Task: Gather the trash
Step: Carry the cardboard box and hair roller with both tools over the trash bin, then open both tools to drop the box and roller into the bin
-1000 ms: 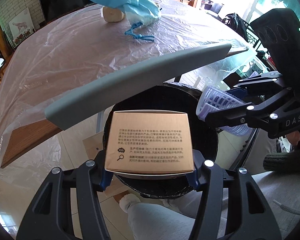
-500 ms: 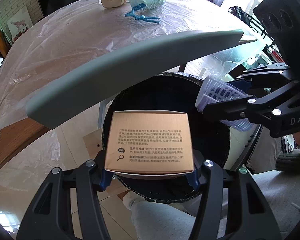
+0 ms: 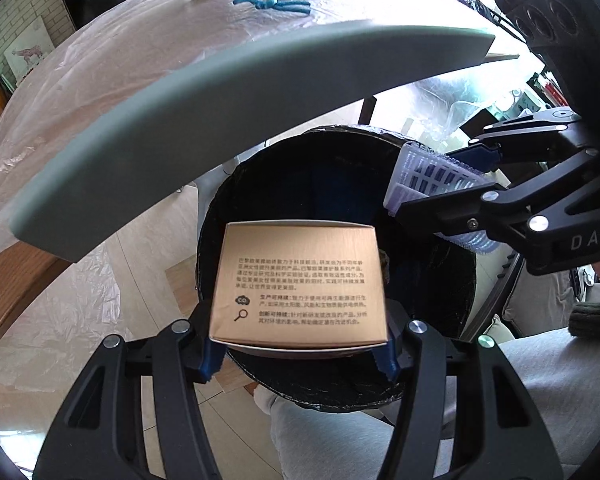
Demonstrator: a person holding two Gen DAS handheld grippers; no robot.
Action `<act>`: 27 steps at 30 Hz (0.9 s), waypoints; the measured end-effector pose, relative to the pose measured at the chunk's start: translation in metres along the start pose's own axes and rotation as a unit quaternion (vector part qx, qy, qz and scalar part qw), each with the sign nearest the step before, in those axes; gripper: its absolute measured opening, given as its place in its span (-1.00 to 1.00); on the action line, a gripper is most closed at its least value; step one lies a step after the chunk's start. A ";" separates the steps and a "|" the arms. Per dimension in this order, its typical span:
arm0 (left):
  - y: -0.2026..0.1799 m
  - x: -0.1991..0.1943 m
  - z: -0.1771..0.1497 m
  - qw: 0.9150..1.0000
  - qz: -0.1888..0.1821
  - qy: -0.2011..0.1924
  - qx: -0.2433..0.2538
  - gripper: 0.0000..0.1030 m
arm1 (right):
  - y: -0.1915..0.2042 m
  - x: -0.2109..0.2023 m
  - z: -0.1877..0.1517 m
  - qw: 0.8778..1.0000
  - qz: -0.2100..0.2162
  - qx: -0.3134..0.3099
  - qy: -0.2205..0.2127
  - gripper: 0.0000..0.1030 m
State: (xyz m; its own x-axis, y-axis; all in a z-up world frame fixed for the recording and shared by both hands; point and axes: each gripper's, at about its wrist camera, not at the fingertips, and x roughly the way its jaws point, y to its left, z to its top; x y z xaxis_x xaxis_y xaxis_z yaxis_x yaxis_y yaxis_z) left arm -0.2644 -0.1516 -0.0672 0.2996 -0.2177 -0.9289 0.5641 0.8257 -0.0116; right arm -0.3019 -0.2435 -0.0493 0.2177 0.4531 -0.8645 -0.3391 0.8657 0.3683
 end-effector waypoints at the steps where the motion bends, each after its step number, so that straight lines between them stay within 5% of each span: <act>1: -0.001 0.001 0.000 1.000 0.000 0.001 0.000 0.14 | 0.000 0.001 0.001 1.000 -0.001 0.001 0.000 -0.17; 27: -0.011 0.010 0.005 1.000 0.004 0.011 0.017 0.14 | -0.005 0.008 0.000 0.999 -0.028 0.015 0.000 -0.17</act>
State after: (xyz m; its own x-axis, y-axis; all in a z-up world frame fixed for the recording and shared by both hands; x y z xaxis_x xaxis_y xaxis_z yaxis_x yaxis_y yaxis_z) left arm -0.2635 -0.1656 -0.0741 0.2875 -0.1991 -0.9369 0.5876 0.8091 0.0084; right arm -0.2984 -0.2440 -0.0581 0.2360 0.4046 -0.8835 -0.2980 0.8955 0.3305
